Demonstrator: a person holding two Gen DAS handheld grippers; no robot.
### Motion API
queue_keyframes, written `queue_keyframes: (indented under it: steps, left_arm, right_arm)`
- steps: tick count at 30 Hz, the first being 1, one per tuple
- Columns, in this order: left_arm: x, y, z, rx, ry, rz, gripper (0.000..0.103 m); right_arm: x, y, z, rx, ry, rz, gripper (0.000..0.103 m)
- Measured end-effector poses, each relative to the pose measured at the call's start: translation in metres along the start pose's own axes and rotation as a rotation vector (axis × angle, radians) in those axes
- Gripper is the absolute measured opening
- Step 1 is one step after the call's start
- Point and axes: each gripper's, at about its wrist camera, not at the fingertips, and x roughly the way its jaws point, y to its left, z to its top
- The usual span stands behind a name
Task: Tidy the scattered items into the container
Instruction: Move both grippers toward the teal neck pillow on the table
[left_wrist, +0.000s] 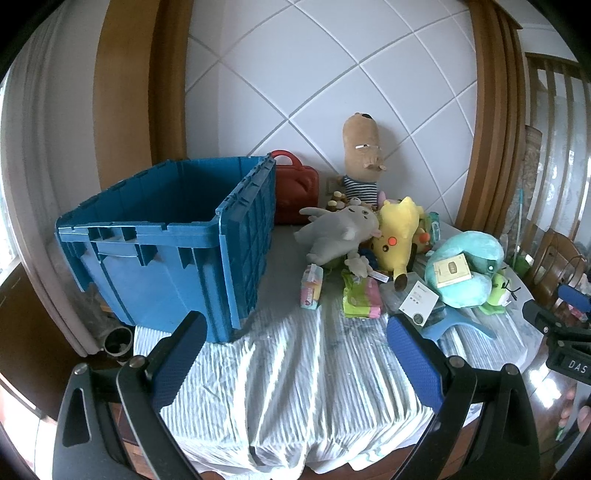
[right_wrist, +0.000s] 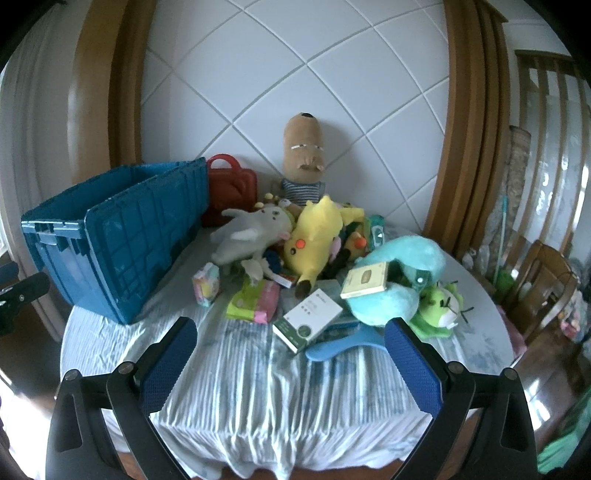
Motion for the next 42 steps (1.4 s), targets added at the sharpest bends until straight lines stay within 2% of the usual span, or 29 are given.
queue_keyframes:
  steps: [7,12,17,22,25,30,34,38,42]
  left_arm:
    - [0.008,-0.006,0.000,0.006,0.015,-0.006,0.099]
    - [0.037,-0.007,-0.002,0.015,0.033,-0.009,0.099]
    - [0.068,-0.023,-0.001,0.011,0.087,-0.008,0.099]
    - [0.113,-0.058,0.008,0.022,0.115,0.001,0.099]
    - [0.143,-0.083,0.013,0.016,0.191,0.000,0.099]
    - [0.194,-0.128,0.032,0.005,0.202,0.007,0.099]
    - [0.227,-0.161,0.039,0.016,0.257,0.008,0.099]
    - [0.251,-0.182,0.052,0.025,0.287,-0.006,0.099]
    - [0.272,-0.202,0.067,0.046,0.278,-0.053,0.099]
  right_arm:
    - [0.012,-0.002,-0.001,0.011,0.018,-0.002,0.103]
    - [0.030,-0.011,-0.004,0.016,0.049,-0.004,0.103]
    - [0.060,-0.034,-0.006,0.041,0.091,-0.009,0.103]
    - [0.102,-0.071,-0.005,0.048,0.137,-0.007,0.103]
    - [0.133,-0.098,0.004,0.046,0.163,0.000,0.103]
    - [0.182,-0.144,0.020,0.036,0.195,0.010,0.103]
    - [0.218,-0.177,0.028,0.035,0.233,0.007,0.103]
    - [0.239,-0.197,0.035,0.047,0.253,0.008,0.103]
    - [0.250,-0.212,0.043,0.067,0.252,-0.028,0.103]
